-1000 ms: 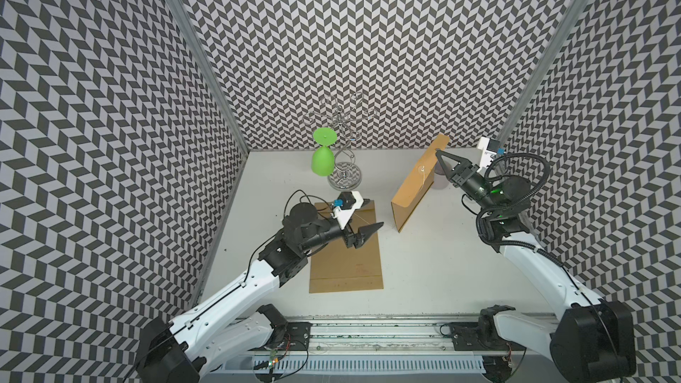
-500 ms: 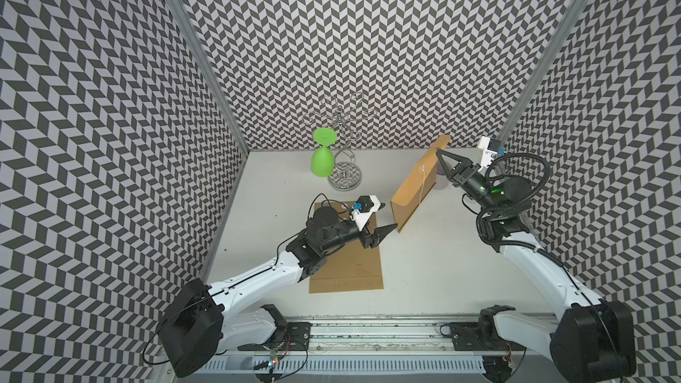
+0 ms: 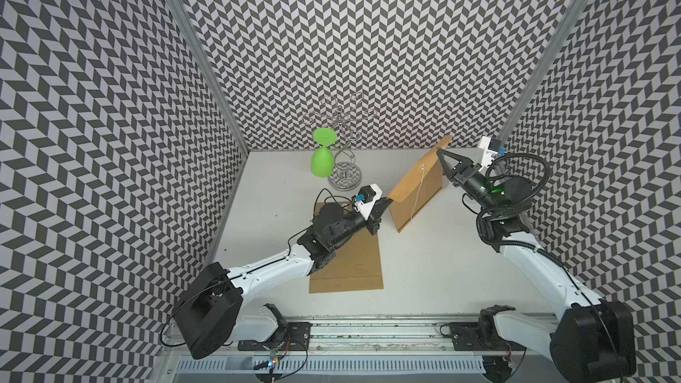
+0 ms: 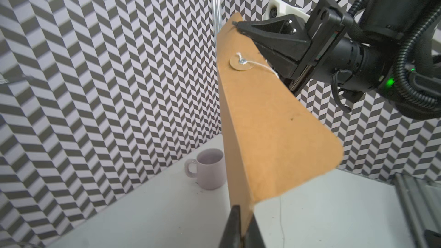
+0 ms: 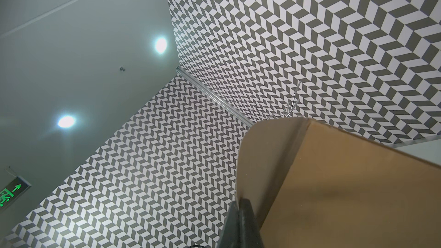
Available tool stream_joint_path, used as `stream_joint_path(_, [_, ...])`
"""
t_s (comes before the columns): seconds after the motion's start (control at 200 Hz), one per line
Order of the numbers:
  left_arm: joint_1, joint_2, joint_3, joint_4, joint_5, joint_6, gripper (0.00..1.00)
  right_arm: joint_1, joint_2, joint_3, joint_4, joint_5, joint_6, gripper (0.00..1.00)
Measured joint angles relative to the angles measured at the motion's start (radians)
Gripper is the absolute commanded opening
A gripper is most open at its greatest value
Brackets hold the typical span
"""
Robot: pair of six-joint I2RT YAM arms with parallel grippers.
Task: Close the mouth of the file bag
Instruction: Adjust the file bag.
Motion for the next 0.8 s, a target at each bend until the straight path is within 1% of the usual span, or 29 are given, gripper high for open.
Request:
stream_joint_path(0.08, [0.000, -0.015, 0.016, -0.022, 0.008, 0.021, 0.00, -0.009, -0.002, 0.000, -0.018, 0.000, -0.013, 0.20])
stream_joint_path(0.195, [0.018, -0.052, 0.075, -0.092, 0.029, 0.060, 0.00, -0.043, -0.015, 0.022, -0.113, -0.010, -0.065, 0.46])
stream_joint_path(0.255, [0.048, -0.077, 0.115, -0.136, 0.061, 0.078, 0.00, -0.071, -0.031, 0.051, -0.190, -0.008, -0.106, 0.59])
stream_joint_path(0.28, [0.068, -0.087, 0.135, -0.153, 0.077, 0.086, 0.00, -0.082, -0.039, 0.068, -0.225, -0.008, -0.123, 0.62])
stream_joint_path(0.32, [0.100, -0.098, 0.165, -0.177, 0.097, 0.095, 0.00, -0.097, -0.051, 0.103, -0.286, -0.007, -0.160, 0.68])
stream_joint_path(0.431, [0.174, -0.116, 0.251, -0.259, 0.162, 0.145, 0.00, -0.121, -0.060, 0.253, -0.452, -0.012, -0.288, 0.92])
stream_joint_path(0.481, [0.190, -0.117, 0.285, -0.307, 0.194, 0.174, 0.00, -0.123, -0.055, 0.333, -0.525, -0.019, -0.359, 0.99])
stream_joint_path(0.616, [0.229, -0.116, 0.340, -0.415, 0.282, 0.231, 0.00, -0.124, -0.037, 0.507, -0.653, -0.073, -0.531, 0.99])
stream_joint_path(0.706, [0.260, -0.115, 0.360, -0.477, 0.333, 0.266, 0.00, -0.124, -0.024, 0.567, -0.711, -0.118, -0.625, 0.99])
stream_joint_path(0.796, [0.277, -0.111, 0.381, -0.533, 0.362, 0.294, 0.00, -0.125, -0.007, 0.606, -0.774, -0.136, -0.703, 0.99])
